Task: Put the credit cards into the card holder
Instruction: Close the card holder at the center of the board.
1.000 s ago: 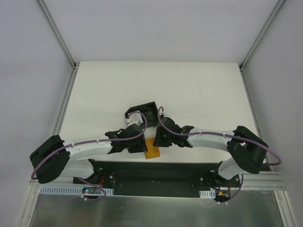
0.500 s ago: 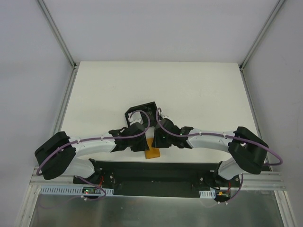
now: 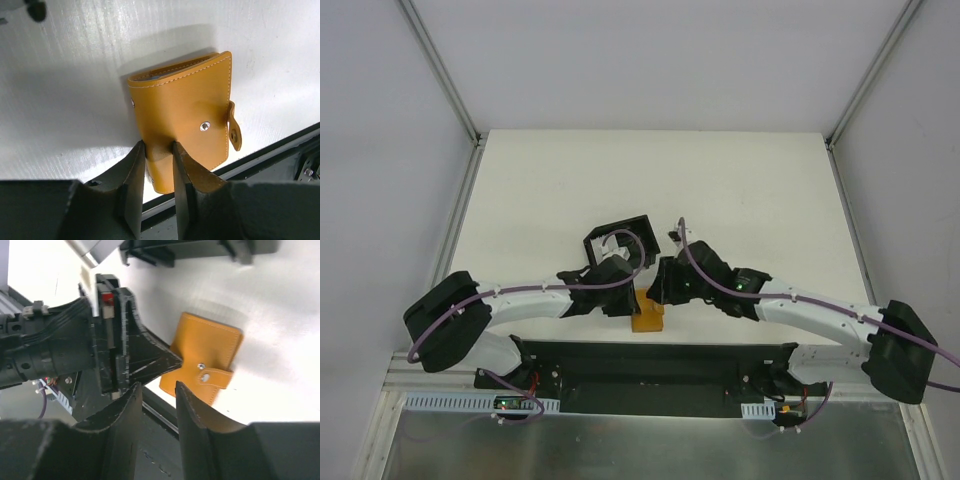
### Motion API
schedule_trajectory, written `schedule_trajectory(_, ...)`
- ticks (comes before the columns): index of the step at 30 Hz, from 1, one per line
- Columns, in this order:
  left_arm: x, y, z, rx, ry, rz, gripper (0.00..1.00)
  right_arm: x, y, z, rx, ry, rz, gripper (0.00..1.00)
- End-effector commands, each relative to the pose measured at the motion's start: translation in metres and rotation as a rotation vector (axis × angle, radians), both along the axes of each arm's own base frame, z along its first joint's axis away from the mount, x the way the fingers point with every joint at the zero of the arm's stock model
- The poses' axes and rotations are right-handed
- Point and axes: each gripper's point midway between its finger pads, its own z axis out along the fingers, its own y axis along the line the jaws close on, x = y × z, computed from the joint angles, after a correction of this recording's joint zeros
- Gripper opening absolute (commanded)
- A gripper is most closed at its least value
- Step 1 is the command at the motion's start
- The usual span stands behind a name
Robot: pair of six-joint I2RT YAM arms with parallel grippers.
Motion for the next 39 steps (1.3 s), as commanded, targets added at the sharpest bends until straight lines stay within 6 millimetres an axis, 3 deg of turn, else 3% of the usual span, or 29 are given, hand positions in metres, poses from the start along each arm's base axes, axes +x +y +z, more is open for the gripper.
schedule_trajectory(1, -0.005, 0.024, -0.023, 0.142, 0.014, -0.033, 0.19, 0.011, -0.032, -0.012, -0.03, -0.004, -0.08, 0.33)
schedule_trajectory(3, -0.005, 0.022, -0.023, 0.142, 0.016, -0.041, 0.2, 0.013, -0.042, -0.023, -0.036, 0.03, -0.12, 0.31)
schedule_trajectory(13, -0.005, 0.018, -0.023, 0.138, 0.029, -0.045, 0.19, 0.005, -0.02, -0.039, 0.028, 0.16, -0.076, 0.24)
schedule_trajectory(39, -0.01, 0.02, -0.026, 0.137, 0.05, -0.043, 0.19, 0.005, -0.013, -0.075, -0.018, 0.23, -0.086, 0.25)
